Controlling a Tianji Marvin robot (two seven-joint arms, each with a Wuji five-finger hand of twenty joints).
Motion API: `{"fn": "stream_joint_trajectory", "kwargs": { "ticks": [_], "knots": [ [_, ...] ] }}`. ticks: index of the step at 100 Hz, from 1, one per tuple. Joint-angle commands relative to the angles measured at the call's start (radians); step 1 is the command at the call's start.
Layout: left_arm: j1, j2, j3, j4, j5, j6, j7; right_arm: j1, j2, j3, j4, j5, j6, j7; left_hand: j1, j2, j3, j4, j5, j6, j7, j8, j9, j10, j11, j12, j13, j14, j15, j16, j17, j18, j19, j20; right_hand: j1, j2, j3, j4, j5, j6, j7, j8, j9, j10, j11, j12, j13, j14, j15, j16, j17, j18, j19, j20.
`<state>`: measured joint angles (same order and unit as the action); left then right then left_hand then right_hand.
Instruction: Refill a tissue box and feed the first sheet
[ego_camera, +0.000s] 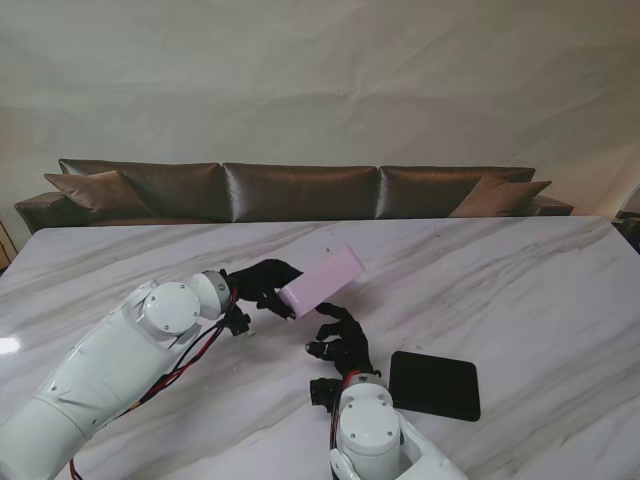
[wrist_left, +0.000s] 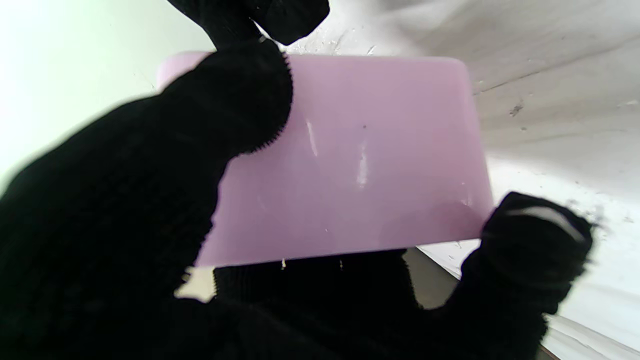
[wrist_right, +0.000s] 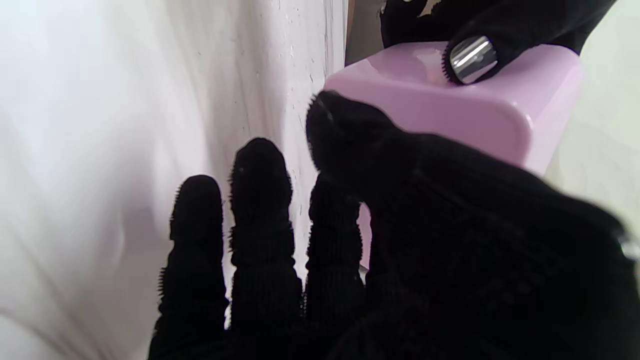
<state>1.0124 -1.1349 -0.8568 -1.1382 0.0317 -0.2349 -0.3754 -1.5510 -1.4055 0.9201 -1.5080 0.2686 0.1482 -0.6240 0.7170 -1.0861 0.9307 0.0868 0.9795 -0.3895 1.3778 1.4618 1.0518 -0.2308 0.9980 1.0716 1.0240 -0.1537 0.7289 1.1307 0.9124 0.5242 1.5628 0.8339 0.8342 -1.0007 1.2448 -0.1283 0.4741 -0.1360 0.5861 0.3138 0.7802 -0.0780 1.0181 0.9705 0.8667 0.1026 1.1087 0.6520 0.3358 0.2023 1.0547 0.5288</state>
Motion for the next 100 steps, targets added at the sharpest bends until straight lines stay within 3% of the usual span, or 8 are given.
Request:
{"fn": "stream_joint_trajectory", "kwargs": {
  "ticks": [1,44,100],
  "knots": [
    [0.003,0.000,-0.005,-0.013,0.001,0.003,-0.013,0.000,-0.003,-0.003,-0.001,0.003,0.005,0.016,0.092,0.290,0.283,0.176,0.024,-0.024,0.043,0.018,0.187,0.091,0.353,0.058,0.230,0.067,0.743,0.100,-0.015,-0.482,0.295,-0.011,0.030,-0.022,0.015,-0.013,-0.044,-0.001,-0.009,-0.015,0.010,-0.032,-0.003,0.024,0.013,-0.007,0.032,0.001,-0.007,-0.024,0.016,0.019],
    [0.009,0.004,-0.008,-0.025,0.000,0.003,-0.019,0.020,-0.014,-0.007,0.018,0.012,0.028,0.002,0.093,0.291,0.281,0.176,0.024,-0.024,0.043,0.018,0.186,0.091,0.352,0.059,0.230,0.067,0.743,0.100,-0.015,-0.482,0.296,-0.012,0.026,-0.024,0.016,-0.012,-0.109,0.017,-0.002,-0.049,0.005,-0.032,-0.004,0.026,0.009,-0.008,0.032,0.004,-0.007,-0.026,0.015,0.021],
    [0.003,0.003,0.000,-0.021,-0.011,-0.001,-0.029,0.062,-0.029,-0.012,0.051,0.012,0.050,-0.019,0.092,0.293,0.280,0.176,0.024,-0.024,0.043,0.018,0.185,0.090,0.351,0.060,0.230,0.067,0.743,0.100,-0.015,-0.482,0.296,-0.012,0.030,-0.024,0.020,-0.011,-0.155,-0.008,0.012,-0.071,-0.004,-0.034,-0.003,0.024,0.006,-0.013,0.037,0.005,-0.011,-0.028,0.015,0.023]
  ]
}}
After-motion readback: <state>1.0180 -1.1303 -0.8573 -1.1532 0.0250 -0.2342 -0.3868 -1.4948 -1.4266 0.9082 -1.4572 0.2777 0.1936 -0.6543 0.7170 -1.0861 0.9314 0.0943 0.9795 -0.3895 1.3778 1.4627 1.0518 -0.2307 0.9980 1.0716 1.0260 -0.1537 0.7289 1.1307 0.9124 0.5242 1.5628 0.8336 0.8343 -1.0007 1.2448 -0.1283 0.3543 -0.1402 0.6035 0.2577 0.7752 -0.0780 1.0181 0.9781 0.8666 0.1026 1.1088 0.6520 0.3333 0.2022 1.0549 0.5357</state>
